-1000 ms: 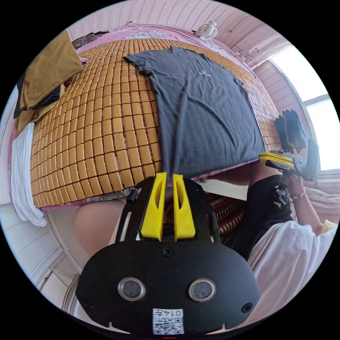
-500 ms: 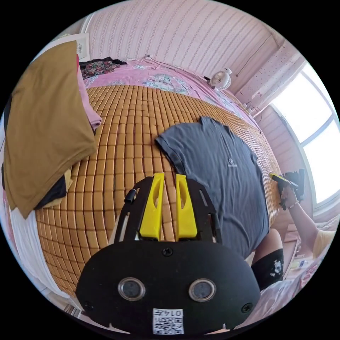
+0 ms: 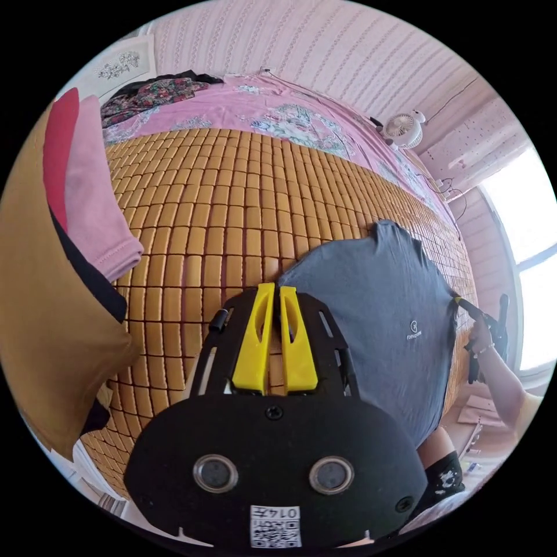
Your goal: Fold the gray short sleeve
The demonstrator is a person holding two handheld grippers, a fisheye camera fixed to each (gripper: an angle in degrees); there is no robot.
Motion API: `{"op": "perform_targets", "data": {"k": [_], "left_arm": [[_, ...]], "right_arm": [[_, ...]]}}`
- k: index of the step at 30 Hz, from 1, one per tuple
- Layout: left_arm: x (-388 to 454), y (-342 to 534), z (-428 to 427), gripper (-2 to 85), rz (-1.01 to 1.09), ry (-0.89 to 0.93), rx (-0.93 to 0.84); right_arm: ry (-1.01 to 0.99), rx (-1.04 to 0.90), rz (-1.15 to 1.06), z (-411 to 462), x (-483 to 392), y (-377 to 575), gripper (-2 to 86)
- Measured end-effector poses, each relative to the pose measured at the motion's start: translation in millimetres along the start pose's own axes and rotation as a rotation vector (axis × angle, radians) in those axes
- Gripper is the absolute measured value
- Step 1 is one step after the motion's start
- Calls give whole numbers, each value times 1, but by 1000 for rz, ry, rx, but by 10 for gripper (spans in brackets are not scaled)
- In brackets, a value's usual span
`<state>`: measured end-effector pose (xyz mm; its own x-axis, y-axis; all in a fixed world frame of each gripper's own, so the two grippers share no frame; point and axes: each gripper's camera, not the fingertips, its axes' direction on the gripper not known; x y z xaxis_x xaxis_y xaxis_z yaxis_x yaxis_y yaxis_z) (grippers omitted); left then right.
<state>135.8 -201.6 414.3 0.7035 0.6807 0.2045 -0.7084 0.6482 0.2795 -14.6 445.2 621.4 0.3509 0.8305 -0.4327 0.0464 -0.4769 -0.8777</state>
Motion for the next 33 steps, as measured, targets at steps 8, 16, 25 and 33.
{"op": "perform_targets", "data": {"k": [8,16,25,33], "left_arm": [[-22,-15,5,50,-101,50,-34],[-22,-7,-31,66,-91,76,18],[5,64,-41,81,-141,203,3],[30,68,-16,41,-55,23,-43]], "right_arm": [[-11,-99,21,-4,-15,-25,23],[18,-51,-100,-60,-55,-35,26],[69,1,-565,-73,-233,38,68],[-326,-115,-679,-53,-367,56,24]]}}
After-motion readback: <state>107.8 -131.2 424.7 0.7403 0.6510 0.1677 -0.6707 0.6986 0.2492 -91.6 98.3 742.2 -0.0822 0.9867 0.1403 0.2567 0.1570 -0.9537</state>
